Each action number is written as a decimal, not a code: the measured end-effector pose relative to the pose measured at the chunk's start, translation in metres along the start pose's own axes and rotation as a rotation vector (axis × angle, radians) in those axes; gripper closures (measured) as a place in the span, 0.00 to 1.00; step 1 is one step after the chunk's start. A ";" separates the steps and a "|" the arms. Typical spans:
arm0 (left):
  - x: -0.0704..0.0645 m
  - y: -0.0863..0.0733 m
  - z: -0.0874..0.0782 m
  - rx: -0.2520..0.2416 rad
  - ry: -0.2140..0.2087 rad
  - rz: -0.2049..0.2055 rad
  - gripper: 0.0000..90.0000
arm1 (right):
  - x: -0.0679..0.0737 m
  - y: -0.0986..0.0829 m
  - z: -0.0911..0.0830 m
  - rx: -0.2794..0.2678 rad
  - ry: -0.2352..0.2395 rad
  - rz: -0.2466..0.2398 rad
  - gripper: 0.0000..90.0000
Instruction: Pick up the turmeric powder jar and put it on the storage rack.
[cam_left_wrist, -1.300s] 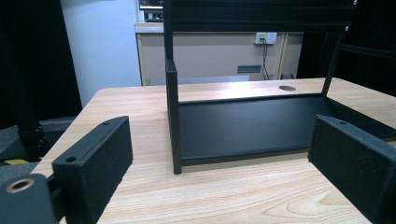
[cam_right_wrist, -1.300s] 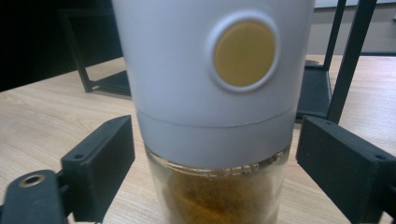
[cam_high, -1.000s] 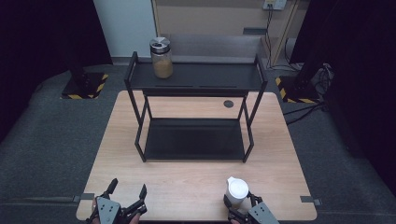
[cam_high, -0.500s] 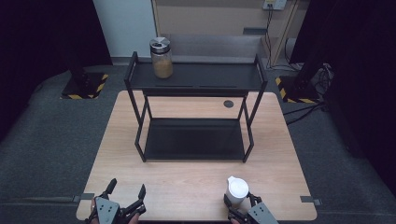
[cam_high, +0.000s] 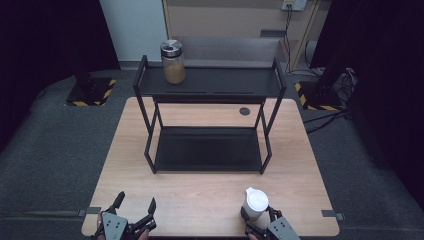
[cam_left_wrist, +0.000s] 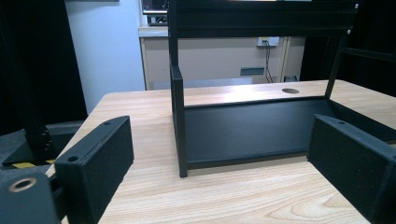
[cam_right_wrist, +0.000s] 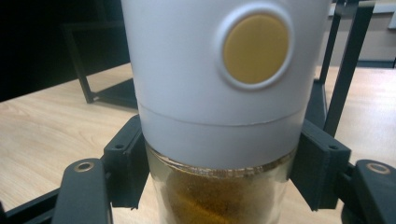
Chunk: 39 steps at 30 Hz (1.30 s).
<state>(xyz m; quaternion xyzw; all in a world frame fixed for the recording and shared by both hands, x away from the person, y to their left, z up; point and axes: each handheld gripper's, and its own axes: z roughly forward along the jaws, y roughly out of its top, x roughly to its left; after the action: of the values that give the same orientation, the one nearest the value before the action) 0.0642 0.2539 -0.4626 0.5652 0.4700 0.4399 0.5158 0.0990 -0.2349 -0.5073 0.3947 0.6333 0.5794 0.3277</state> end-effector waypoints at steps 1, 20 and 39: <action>0.000 0.000 0.000 -0.002 -0.001 -0.002 0.07 | 0.000 0.006 0.000 0.003 0.001 -0.007 0.33; -0.005 0.002 -0.003 -0.012 -0.007 0.000 0.07 | -0.019 0.120 0.014 -0.037 0.065 0.034 0.33; -0.007 0.008 -0.007 -0.009 0.001 0.012 0.08 | -0.031 0.204 0.053 -0.027 0.102 -0.041 0.33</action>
<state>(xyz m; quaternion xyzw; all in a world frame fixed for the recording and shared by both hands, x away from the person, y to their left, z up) 0.0566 0.2478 -0.4544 0.5655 0.4649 0.4454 0.5154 0.1843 -0.2337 -0.3120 0.3471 0.6493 0.6005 0.3120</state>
